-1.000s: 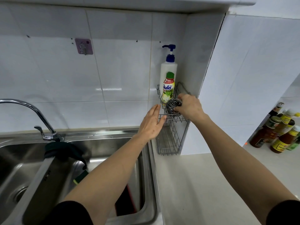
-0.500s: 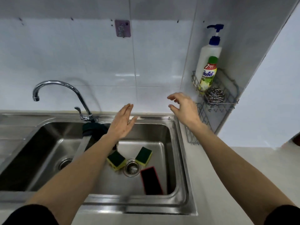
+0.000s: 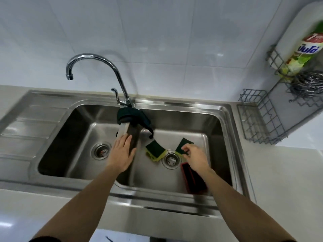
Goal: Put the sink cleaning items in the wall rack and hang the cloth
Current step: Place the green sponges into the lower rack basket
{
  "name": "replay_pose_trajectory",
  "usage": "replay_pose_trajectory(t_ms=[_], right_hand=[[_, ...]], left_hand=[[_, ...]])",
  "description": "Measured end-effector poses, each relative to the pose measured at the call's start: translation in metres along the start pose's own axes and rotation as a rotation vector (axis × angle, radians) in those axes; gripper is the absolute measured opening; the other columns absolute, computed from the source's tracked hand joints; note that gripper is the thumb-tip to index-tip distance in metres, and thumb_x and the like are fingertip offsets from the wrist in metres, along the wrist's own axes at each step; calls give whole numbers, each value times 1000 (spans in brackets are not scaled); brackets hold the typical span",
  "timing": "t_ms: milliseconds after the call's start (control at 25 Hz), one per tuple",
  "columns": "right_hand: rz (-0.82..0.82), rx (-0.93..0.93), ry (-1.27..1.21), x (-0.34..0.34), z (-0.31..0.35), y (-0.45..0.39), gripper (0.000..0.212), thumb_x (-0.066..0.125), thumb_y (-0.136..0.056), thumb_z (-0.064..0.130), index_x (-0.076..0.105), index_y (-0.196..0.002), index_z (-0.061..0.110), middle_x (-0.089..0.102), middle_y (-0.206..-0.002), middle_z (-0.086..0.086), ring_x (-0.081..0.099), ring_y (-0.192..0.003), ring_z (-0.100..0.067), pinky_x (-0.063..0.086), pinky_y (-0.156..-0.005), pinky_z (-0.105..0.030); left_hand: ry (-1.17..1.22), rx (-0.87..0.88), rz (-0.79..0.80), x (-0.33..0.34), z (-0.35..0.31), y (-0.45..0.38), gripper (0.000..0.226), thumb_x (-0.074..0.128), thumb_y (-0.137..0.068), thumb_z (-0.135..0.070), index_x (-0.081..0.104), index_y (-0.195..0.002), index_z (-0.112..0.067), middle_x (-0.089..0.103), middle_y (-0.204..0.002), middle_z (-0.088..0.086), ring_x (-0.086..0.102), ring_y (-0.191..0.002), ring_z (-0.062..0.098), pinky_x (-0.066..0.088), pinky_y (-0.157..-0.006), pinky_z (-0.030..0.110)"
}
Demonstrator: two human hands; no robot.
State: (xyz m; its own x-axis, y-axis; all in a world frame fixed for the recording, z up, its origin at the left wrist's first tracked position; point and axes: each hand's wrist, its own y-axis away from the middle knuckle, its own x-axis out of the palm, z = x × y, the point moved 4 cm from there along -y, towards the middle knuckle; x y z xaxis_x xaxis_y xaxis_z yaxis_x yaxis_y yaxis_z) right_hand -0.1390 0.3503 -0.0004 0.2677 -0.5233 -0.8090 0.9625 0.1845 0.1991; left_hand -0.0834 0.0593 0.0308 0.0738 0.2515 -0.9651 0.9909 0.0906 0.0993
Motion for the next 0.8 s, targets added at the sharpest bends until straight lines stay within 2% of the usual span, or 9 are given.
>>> replay_pose_trajectory(t_ms=[120,240,320,440,560,720,800], right_hand=[[37,116,83,39,-20,10,20,64,-87,22,63,-107,24,64,-113,0,64,-103,-25,53,-89,-39],[52,221,79,64,-41,15,25,60,-90,28,63,-114,24,61,-120,-3,62,-107,-27,52,-93,-40],[45,252,85,77,-46,9,23,59,-90,28,65,-112,23,62,-119,-6,62,-107,-29,51,-93,-39],[36,275,52,94,-36,-11,22,62,-87,23,67,-108,21,65,-116,-8,65,-101,-30,53,-88,-39],[35,255,6,111,-18,-40,27,64,-88,27,64,-114,20,63,-119,-8,62,-106,-30,52,-89,-40],[-10,232,-65,132,4,-73,26,51,-95,21,61,-119,15,63,-122,-10,61,-111,-30,51,-95,-40],[-32,233,-112,139,11,-87,31,45,-99,27,57,-123,12,62,-124,-13,60,-113,-32,50,-95,-41]], left_hand=[[-50,-23,14,21,26,8,65,33,-99,-42,12,-153,-11,9,-161,9,3,-149,23,3,-121,39],[-88,-22,17,36,39,6,69,32,-99,-42,4,-153,-10,1,-162,8,-2,-149,21,-1,-120,37],[-116,-14,39,46,45,2,72,30,-98,-43,-3,-152,-8,-4,-162,9,-5,-149,21,-1,-120,37],[-150,-8,10,56,50,-1,73,29,-98,-43,-4,-152,-7,-5,-162,10,-5,-149,21,3,-121,40],[-154,4,-13,56,50,-2,72,28,-98,-42,-4,-152,-7,-6,-162,9,-5,-149,20,6,-122,41],[-152,2,-30,57,52,-3,71,29,-98,-41,-2,-152,-6,-4,-162,9,-4,-149,20,5,-122,39],[-149,-4,-31,58,52,-3,71,28,-99,-41,-2,-152,-7,-5,-162,9,-5,-149,19,5,-122,38]])
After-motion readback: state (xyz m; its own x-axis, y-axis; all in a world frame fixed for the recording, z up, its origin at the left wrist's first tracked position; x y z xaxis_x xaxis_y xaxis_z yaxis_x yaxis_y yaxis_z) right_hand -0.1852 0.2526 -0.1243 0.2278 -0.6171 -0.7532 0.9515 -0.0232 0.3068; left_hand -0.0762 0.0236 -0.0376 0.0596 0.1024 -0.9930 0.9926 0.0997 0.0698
